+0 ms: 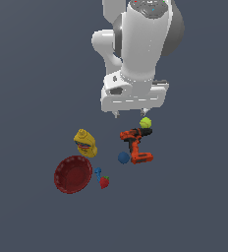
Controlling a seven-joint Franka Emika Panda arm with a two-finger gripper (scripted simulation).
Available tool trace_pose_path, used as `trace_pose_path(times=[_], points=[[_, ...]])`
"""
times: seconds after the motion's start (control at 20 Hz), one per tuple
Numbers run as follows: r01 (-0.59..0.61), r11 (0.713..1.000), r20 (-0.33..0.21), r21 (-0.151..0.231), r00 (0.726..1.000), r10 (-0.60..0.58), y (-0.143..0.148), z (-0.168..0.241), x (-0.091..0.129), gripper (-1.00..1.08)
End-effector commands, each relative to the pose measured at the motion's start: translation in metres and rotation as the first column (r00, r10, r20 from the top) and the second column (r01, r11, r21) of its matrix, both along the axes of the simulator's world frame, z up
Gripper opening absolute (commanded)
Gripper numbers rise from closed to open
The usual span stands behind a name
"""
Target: Pick up a designated object from a clutter of objects.
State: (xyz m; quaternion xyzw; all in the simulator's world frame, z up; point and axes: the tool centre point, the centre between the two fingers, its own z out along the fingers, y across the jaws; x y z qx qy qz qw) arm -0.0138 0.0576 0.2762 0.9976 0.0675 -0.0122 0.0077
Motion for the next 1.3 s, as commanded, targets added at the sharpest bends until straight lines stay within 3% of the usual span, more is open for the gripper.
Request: trace_pose_path(times=[0.0, 0.45, 0.85, 1.25], points=[[-0.045, 0.999, 0.001, -0.002, 0.999, 0.045, 0.012, -0.016, -0.006, 1.00], [-0.262, 0.965, 0.007, -0.004, 0.965, 0.262, 0.065, -0.089, -0.049, 1.00], [-0.451, 0.893, 0.014, 0.003, 0.893, 0.451, 0.104, -0.145, -0.104, 1.00], [-0.563, 0.826, 0.021, 0.013, 0.826, 0.563, 0.124, -0.175, -0.146, 1.00]])
